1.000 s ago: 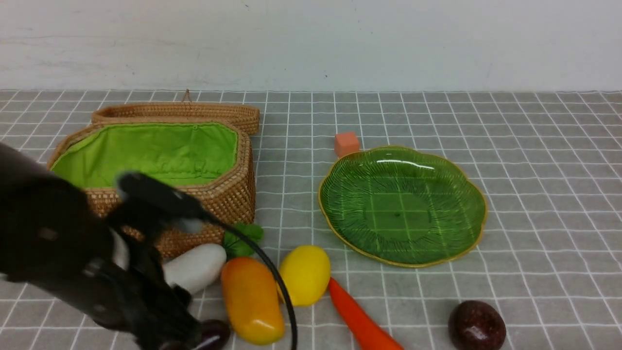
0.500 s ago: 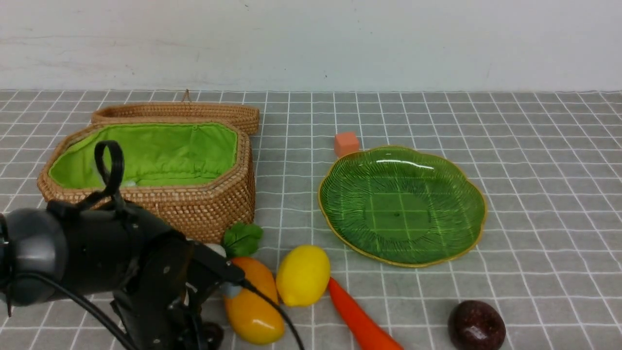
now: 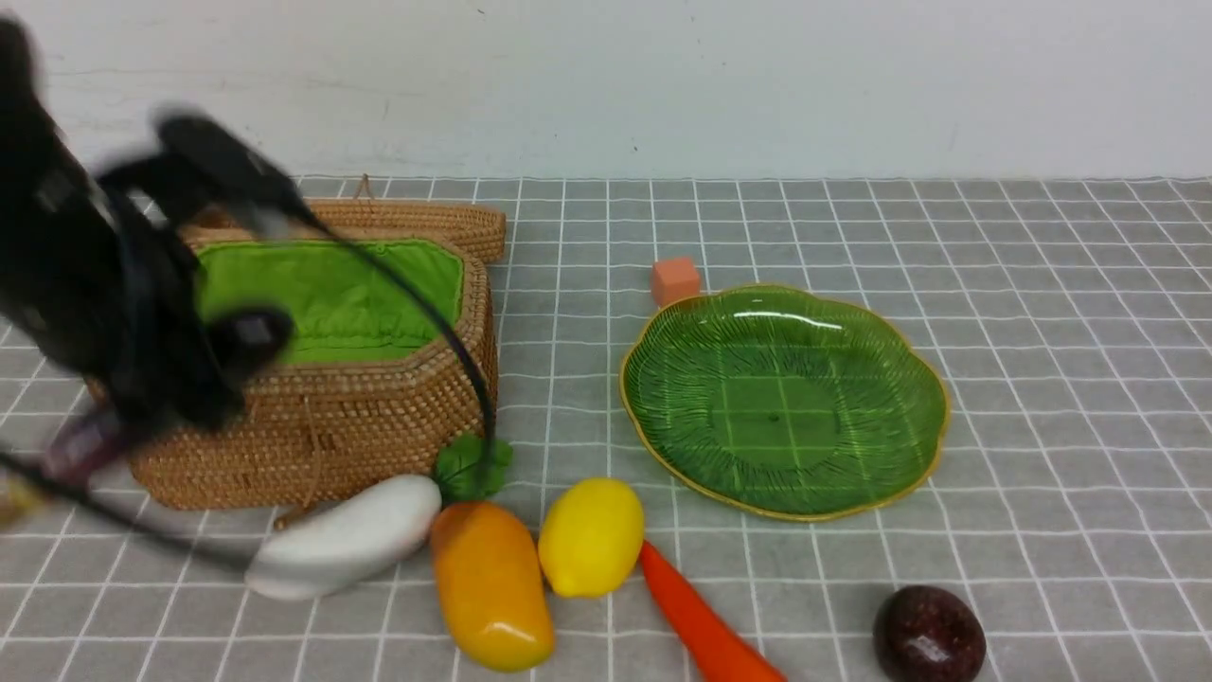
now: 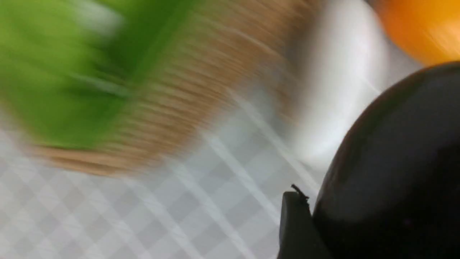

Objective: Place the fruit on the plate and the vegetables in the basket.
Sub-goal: Use the left arm to grab an eggplant and put it into the left basket

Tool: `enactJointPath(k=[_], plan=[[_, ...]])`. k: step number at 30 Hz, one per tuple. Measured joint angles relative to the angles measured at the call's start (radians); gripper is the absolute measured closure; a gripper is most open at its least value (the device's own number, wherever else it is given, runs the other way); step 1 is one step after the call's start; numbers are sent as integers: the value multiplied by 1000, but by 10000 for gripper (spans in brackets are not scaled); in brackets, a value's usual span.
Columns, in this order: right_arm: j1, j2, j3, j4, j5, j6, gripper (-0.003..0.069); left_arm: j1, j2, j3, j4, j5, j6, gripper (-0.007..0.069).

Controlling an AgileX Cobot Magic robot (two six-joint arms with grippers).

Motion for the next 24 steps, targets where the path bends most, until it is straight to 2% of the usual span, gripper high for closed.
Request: enactJointPath(k=[1, 2, 3, 5, 6, 10, 14, 18, 19, 21, 24], plan=[[0, 0, 0, 0, 0, 0, 418, 54, 20, -45, -3, -77, 15, 244], [0, 0, 0, 0, 0, 0, 418, 54, 23, -45, -3, -90, 16, 244], [0, 0, 0, 0, 0, 0, 418, 88, 59, -70, 0, -230, 24, 244], [0, 0, 0, 0, 0, 0, 418, 96, 83, -72, 5, -313, 26, 244], [0, 0, 0, 0, 0, 0, 418, 97, 121, -73, 9, -409, 34, 244], [0, 0, 0, 0, 0, 0, 418, 96, 230, -73, 10, -552, 48, 244], [0, 0, 0, 0, 0, 0, 418, 86, 298, -73, 24, -567, 48, 231], [0, 0, 0, 0, 0, 0, 418, 46, 334, -73, 25, -554, 48, 30], [0, 0, 0, 0, 0, 0, 418, 41, 334, -73, 25, -547, 49, 1], [0, 0, 0, 0, 0, 0, 418, 31, 323, -73, 24, -503, 65, -33], [0, 0, 0, 0, 0, 0, 418, 26, 294, -73, 21, -398, 92, -37]])
